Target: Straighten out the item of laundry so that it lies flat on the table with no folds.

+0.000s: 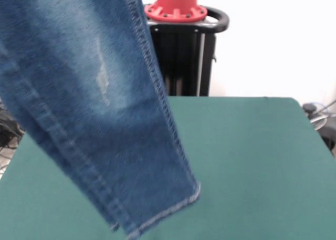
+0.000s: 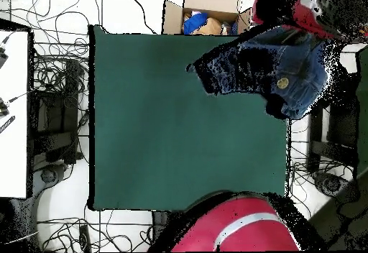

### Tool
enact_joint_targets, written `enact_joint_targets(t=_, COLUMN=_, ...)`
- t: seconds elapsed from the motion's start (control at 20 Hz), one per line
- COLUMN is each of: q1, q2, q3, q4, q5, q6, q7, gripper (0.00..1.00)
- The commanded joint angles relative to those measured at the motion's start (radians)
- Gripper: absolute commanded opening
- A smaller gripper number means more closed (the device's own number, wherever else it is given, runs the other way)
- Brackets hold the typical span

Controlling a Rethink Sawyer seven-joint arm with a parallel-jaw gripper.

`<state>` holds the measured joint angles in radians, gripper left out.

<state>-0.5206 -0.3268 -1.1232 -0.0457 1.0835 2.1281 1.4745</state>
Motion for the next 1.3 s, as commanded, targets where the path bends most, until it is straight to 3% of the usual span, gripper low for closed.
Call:
enact_joint_targets(t=0.05, q1=-0.011, q2=0.002, q3=-0.363, q4=0.015, q5=0.220, q6=-0.086, q7=-0.108, gripper=0.00)
enact_joint_targets(t=0.3, q1=0.011, q2=0.033, q3=-0.328, q4=0.027, q5=0.201, q6=-0.128, q7=-0.085, gripper=0.00)
enact_joint_targets(t=0.4, q1=-0.003, q2=0.049, q3=-0.371, q4=0.027, q5=0.253, q6=-0.149, q7=-0.095, gripper=0.00)
enact_joint_targets(t=0.85, q1=-0.074, q2=0.055, q3=-0.911, q4=0.033, q5=0.762, q6=-0.216, q7=-0.223, gripper=0.00)
enact_joint_targets(t=1.15, q1=-0.094, q2=0.021, q3=-1.284, q4=0.058, q5=1.133, q6=-0.124, q7=-0.288, gripper=0.00)
enact_joint_targets(t=1.3, q1=-0.097, q2=-0.007, q3=-1.415, q4=0.071, q5=1.242, q6=-0.072, q7=-0.310, gripper=0.00)
